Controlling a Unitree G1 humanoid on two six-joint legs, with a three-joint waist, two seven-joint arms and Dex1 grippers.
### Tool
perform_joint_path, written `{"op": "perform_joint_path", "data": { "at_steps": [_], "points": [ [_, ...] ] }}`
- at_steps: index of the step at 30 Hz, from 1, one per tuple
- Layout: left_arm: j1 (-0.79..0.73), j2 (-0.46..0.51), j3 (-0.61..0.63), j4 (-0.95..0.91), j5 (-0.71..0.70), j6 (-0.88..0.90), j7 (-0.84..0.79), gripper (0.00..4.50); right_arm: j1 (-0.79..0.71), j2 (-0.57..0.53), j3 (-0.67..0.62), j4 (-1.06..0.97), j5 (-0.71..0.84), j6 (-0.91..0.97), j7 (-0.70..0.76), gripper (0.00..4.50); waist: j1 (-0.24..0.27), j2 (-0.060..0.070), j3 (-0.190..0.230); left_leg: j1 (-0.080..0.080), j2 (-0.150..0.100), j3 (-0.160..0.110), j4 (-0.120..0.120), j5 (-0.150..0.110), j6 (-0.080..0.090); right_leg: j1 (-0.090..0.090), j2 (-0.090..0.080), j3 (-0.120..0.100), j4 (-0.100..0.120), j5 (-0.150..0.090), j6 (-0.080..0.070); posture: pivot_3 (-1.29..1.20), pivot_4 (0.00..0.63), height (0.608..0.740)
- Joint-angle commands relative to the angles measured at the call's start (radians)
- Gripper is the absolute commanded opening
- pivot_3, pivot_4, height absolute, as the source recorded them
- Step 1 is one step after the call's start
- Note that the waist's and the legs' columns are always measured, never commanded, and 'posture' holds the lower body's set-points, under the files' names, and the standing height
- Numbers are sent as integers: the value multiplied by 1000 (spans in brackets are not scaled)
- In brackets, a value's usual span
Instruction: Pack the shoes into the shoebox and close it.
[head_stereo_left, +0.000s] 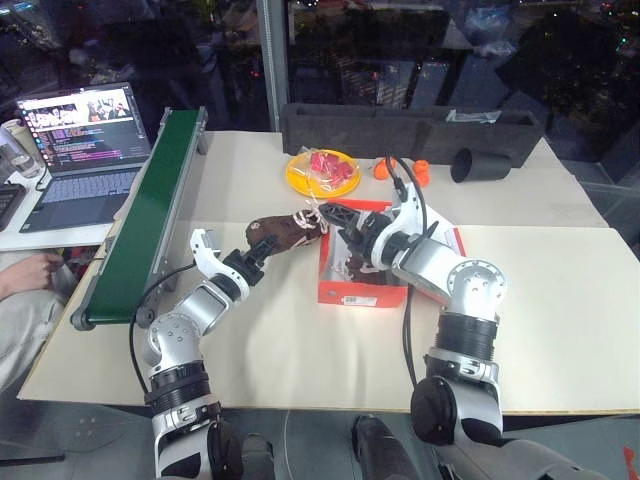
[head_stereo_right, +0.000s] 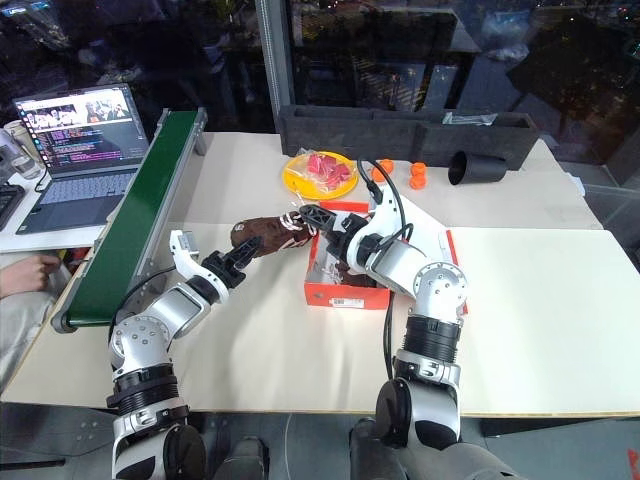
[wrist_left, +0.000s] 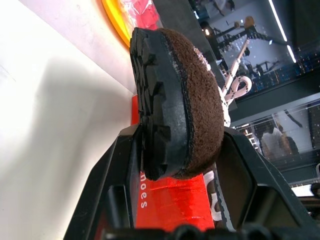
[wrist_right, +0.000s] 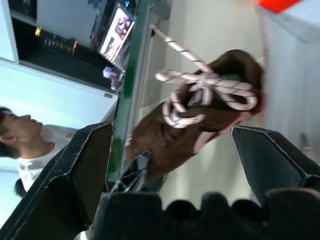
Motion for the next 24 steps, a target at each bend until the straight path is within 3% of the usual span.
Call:
{"op": "perform_joint_path", "data": {
  "at_steps": [1, 12, 24],
  "points": [
    [-9, 0, -13, -34, -48, -12, 7, 2223, -14, 48, -9, -36, 83, 14, -54, 4500, 0, 0, 0, 0, 0, 0, 0, 0, 0, 0, 0, 0, 0, 0, 0, 0, 150, 671],
    [1, -6, 42, -68, -192, -40, 63, 2223, 117, 179, 59, -52, 317, -22, -276, 4500, -2, 0, 0, -1, 0, 0, 0, 0, 0, 0, 0, 0, -1, 0, 0, 0, 150, 671],
    [38, -11, 72, -111, -402, -36, 156, 2223, 86, 154, 154, 87, 377, -159, -237, 4500, -2, 0, 0, -1, 0, 0, 0, 0, 0, 0, 0, 0, -2, 0, 0, 0, 150, 671]
  ]
}}
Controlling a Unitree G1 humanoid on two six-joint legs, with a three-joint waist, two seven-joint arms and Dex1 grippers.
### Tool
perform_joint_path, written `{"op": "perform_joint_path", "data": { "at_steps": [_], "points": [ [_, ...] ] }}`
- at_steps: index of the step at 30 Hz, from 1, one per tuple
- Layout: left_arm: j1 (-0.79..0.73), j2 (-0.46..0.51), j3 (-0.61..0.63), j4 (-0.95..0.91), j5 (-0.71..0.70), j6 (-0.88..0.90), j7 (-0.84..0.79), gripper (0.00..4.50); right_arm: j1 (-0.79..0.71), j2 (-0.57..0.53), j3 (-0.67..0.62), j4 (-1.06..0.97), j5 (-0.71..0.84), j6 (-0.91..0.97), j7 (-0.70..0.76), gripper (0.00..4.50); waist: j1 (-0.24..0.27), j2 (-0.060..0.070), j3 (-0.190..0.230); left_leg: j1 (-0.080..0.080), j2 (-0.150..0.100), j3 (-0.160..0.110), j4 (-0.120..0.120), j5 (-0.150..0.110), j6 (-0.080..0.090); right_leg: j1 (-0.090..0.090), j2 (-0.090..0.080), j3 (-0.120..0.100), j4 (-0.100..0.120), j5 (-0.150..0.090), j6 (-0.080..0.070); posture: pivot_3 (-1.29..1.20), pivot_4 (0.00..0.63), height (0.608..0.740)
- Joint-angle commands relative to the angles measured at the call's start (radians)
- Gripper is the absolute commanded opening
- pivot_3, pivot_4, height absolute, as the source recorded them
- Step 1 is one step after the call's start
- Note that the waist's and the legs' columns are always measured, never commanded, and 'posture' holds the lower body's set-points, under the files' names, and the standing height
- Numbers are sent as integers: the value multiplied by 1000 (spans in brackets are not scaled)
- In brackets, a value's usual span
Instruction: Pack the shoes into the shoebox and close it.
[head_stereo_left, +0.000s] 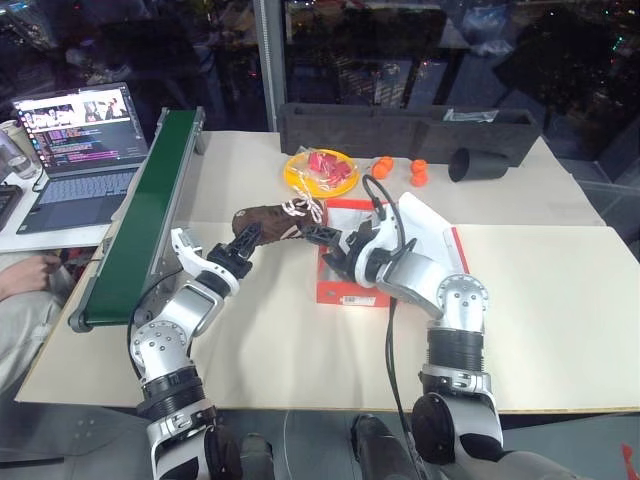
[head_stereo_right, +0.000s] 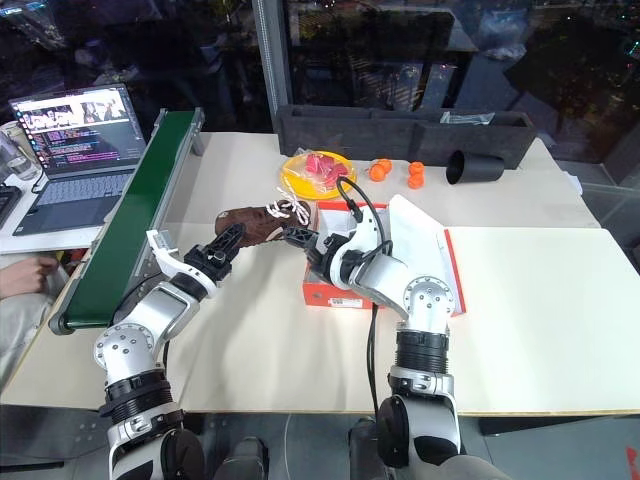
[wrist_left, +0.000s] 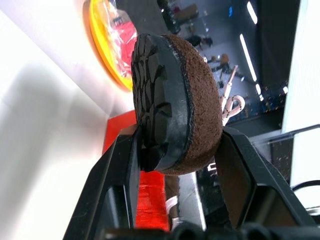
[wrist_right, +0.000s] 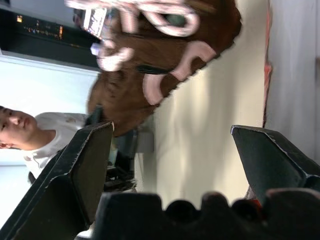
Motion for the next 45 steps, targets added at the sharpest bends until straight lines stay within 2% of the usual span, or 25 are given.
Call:
{"op": "perform_joint_path", "data": {
  "at_steps": [1, 8, 18, 27, 35, 42, 45],
  "points": [
    [2, -7, -2, -59, -113, -9, 15, 2223, -12, 150, -1, 40, 66, -71, 42, 4500, 1, 0, 0, 0, 0, 0, 0, 0, 0, 0, 0, 0, 0, 0, 0, 0, 150, 671],
    [17, -15, -37, -90, -242, -13, 75, 2223, -49, 143, 14, 151, 59, -169, 117, 4500, 1, 0, 0, -1, 0, 0, 0, 0, 0, 0, 0, 0, -1, 0, 0, 0, 150, 671],
    [6, 5, -102, -84, -287, -36, 126, 2223, -282, 116, -24, 339, 22, -387, 295, 4500, 0, 0, 0, -1, 0, 0, 0, 0, 0, 0, 0, 0, -1, 0, 0, 0, 150, 671],
    [-9, 30, -151, -70, -293, -57, 130, 2223, -322, 117, -9, 426, -32, -394, 410, 4500, 6, 1, 0, -6, 0, -1, -1, 0, 0, -1, 0, -1, -6, 0, 0, 0, 150, 671],
    [5, 34, -180, -66, -289, -67, 119, 2223, -302, 161, 57, 461, -105, -342, 440, 4500, 4, 1, 0, -6, 0, -3, -1, 0, 0, -1, 0, -3, -5, 0, 0, 0, 150, 671],
    [8, 49, -186, -58, -288, -72, 105, 2223, -323, 164, 46, 492, -123, -355, 456, 4500, 5, 1, 0, -7, 0, -3, -1, 0, 0, -1, 0, -3, -5, 0, 0, 0, 150, 671],
    [12, 55, -186, -56, -290, -72, 99, 2158, -333, 163, 42, 495, -126, -364, 460, 3804, 4, 1, 0, -7, 0, -4, -1, 0, 0, -1, 0, -4, -5, 0, 0, 0, 150, 671]
  ]
}}
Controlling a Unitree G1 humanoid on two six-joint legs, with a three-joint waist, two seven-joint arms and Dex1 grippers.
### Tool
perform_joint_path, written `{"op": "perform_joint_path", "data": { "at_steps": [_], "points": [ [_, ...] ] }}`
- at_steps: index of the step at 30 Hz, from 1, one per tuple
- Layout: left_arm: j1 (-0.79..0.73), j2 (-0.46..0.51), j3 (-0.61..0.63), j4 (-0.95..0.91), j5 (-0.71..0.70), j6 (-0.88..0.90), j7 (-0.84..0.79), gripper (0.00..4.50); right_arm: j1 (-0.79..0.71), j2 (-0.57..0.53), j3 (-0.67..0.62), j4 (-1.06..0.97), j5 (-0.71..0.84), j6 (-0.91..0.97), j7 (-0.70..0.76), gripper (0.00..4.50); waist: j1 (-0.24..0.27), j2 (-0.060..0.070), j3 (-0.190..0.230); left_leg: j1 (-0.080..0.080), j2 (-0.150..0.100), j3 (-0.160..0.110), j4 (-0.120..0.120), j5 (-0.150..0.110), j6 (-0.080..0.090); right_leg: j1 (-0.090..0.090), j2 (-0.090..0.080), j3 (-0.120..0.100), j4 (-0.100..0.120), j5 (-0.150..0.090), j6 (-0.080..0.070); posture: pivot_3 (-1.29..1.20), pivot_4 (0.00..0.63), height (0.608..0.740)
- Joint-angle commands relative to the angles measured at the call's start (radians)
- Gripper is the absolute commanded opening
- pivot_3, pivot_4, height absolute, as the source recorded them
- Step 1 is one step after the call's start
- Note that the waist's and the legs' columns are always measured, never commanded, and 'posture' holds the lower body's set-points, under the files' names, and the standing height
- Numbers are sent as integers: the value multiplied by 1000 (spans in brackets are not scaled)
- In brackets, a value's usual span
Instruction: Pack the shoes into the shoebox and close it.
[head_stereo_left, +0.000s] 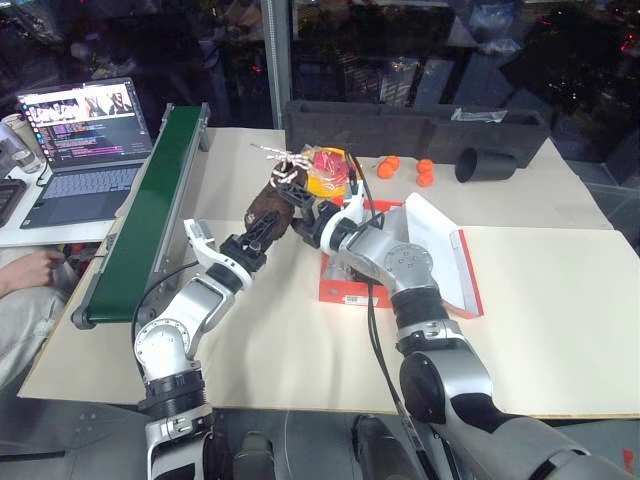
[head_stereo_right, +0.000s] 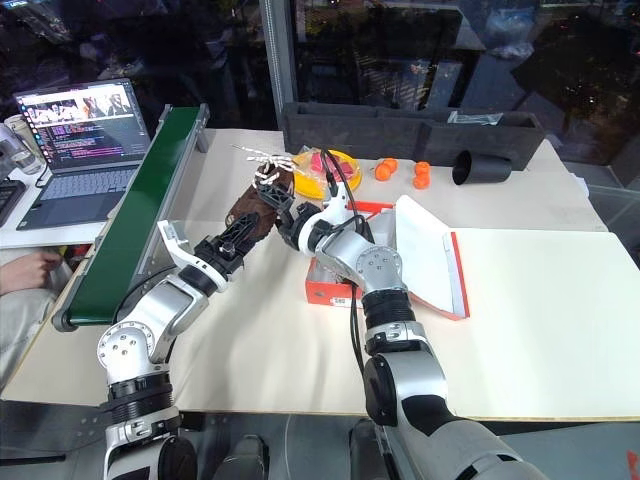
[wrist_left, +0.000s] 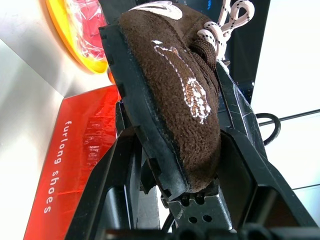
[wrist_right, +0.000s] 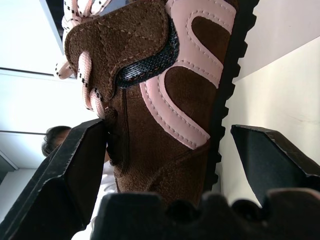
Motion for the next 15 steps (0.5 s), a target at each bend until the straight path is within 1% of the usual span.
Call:
{"op": "perform_joint_path", "data": {
  "at_steps": [1, 2, 3, 4, 5, 10, 13, 15],
  "points": [
    [-4, 7, -16, -25, -29, -8, -39, 2158, -59, 153, -13, -11, 0, -12, 16, 3428, -1, 0, 0, 0, 0, 0, 0, 0, 0, 0, 0, 0, 0, 0, 0, 0, 150, 671],
    [-4, 8, -17, -24, -29, -9, -40, 2158, -61, 153, -14, -12, 0, -12, 17, 2952, -1, 0, 0, 0, 0, 0, 0, 0, 0, 0, 0, 0, 0, 0, 0, 0, 150, 671],
    [-2, 9, -18, -24, -28, -8, -43, 2158, -62, 153, -14, -13, -2, -12, 18, 2766, -1, 0, 0, 0, 0, 0, 0, 0, 0, 0, 0, 0, 0, 0, 0, 0, 150, 671],
    [-1, 11, -19, -23, -25, -8, -46, 2158, -64, 154, -15, -12, -4, -14, 19, 2387, -1, 0, 0, 0, 0, 0, 0, 0, 0, 0, 0, 0, 0, 0, 0, 0, 150, 671],
    [0, 12, -22, -23, -22, -7, -50, 2158, -67, 155, -20, -14, -2, -21, 21, 2164, -1, 0, 0, 0, 0, 0, 0, 0, 0, 0, 0, 0, 0, 0, 0, 0, 150, 671],
    [4, 26, -43, -20, 9, -1, -64, 2158, -75, 155, -41, -24, 6, -49, 29, 2164, 0, 0, 0, 0, 0, -1, 0, 0, 0, 0, 0, -1, 0, 0, 0, 0, 150, 671],
    [12, 62, -88, -20, 110, -13, -98, 2158, -73, 154, -44, -39, 8, -56, 19, 2164, 0, 0, 0, 0, 0, -1, 0, 0, 0, 0, 0, -1, 0, 0, 0, 0, 150, 671],
    [14, 79, -106, -14, 162, -32, -129, 2702, -70, 154, -44, -57, 10, -60, 11, 2092, -1, 0, 0, 0, 0, -1, 0, 0, 0, 0, 0, -1, 1, 0, 0, 0, 150, 671]
  ]
}}
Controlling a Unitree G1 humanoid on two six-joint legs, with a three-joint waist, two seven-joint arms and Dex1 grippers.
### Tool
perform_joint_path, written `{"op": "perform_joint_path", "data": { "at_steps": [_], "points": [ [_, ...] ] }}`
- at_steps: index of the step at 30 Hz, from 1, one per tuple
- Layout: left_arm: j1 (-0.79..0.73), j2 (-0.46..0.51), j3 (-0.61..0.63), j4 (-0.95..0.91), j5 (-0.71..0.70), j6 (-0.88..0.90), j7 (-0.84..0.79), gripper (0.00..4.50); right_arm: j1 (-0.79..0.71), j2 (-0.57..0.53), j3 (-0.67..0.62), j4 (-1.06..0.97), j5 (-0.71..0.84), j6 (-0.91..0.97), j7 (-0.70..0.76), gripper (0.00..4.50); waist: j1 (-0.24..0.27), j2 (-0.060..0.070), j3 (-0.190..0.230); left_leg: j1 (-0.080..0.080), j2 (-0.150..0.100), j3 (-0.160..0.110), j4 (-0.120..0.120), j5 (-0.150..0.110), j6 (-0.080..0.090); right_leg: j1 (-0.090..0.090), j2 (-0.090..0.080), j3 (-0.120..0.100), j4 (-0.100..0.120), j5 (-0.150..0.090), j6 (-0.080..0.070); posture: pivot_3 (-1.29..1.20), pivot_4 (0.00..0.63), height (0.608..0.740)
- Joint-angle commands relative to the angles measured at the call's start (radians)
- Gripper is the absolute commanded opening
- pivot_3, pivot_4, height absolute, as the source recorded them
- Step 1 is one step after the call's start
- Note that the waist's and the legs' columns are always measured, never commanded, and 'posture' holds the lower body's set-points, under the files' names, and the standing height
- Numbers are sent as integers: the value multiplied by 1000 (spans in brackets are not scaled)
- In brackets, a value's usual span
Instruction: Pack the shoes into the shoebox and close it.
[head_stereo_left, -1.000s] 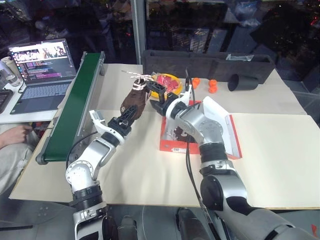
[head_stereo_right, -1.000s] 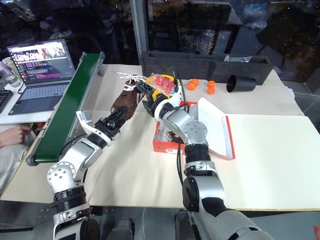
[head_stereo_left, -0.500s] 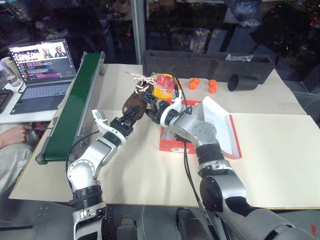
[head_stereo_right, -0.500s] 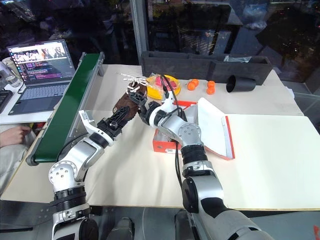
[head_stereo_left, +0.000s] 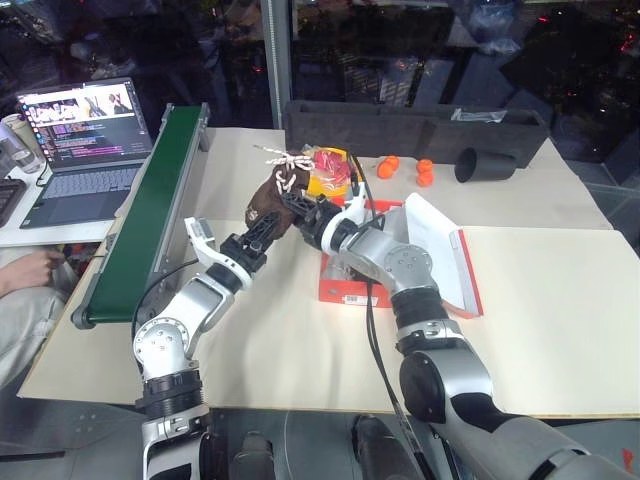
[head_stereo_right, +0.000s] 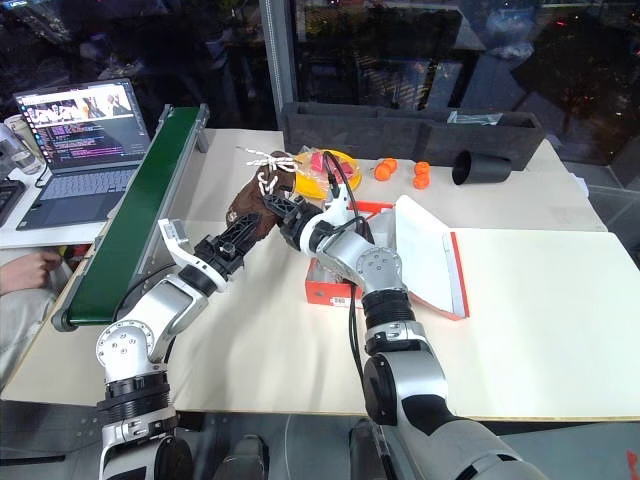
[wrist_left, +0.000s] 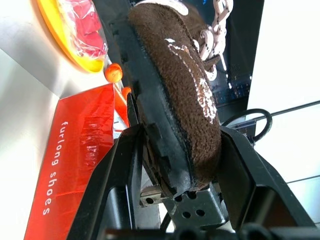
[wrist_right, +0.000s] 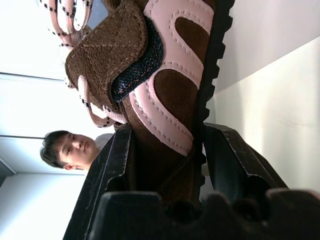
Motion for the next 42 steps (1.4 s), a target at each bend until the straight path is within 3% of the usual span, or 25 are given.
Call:
{"op": "perform_joint_path", "data": {
  "at_steps": [1, 5, 6, 10, 18, 21, 25, 35, 42],
  "points": [
    [11, 38, -61, -16, 108, -24, -81, 2926, -66, 151, -25, -77, 22, -40, 5, 2092, -1, 0, 0, 0, 0, 0, 0, 0, 0, 0, 0, 0, 0, 0, 0, 0, 150, 671],
    [6, 119, -155, -36, 250, -30, -175, 4333, -70, 89, 5, -125, -67, -94, -29, 2092, 0, 1, 0, 0, 0, -1, 0, 0, 0, 0, 0, -1, 0, 0, 0, 0, 150, 671],
    [6, 136, -171, -44, 278, -38, -201, 4467, -77, 57, 5, -145, -89, -104, -42, 2092, 0, 1, 1, 0, 0, -1, 0, 0, 0, 0, 0, -1, 0, 0, 0, 0, 150, 671],
    [17, 228, -253, -96, 399, -63, -329, 4467, -83, -79, -13, -273, -134, -54, -95, 2092, -3, 4, 2, 0, 0, -1, 0, 0, 0, -1, 0, -1, 1, 0, -1, 0, 150, 671],
    [-14, 494, -357, -119, 617, -190, -705, 4467, 15, -304, -44, -559, -13, 427, -377, 2092, -2, 5, 3, -1, 0, -4, -3, 0, 0, -1, 0, -4, 2, -1, -8, 0, 150, 671],
    [-66, 573, -369, -90, 674, -259, -846, 4467, 56, -333, -70, -605, 33, 543, -482, 2092, -3, 6, 4, -1, 0, -4, -3, 0, 1, -2, 0, -4, 5, -3, -8, 0, 150, 671],
    [-127, 610, -370, -54, 706, -304, -960, 4467, 99, -331, -76, -630, 40, 621, -542, 2092, -5, 10, 6, -1, 0, -4, -3, 2, 3, -2, 0, -4, 7, -4, -5, 0, 150, 671],
    [-165, 594, -382, -7, 793, -338, -1044, 4467, 149, -306, 44, -505, -165, 630, -408, 2092, -9, 10, 6, 1, 0, -4, -7, 3, 5, -2, 0, -4, 6, -4, -5, 0, 150, 671],
    [-143, 558, -395, -18, 833, -342, -1043, 4467, 27, -335, 253, -146, -468, 483, -143, 2092, -19, 9, 5, 9, 0, -4, -17, 7, 11, -1, 0, -4, 7, -5, -6, 0, 150, 671]
  ]
}}
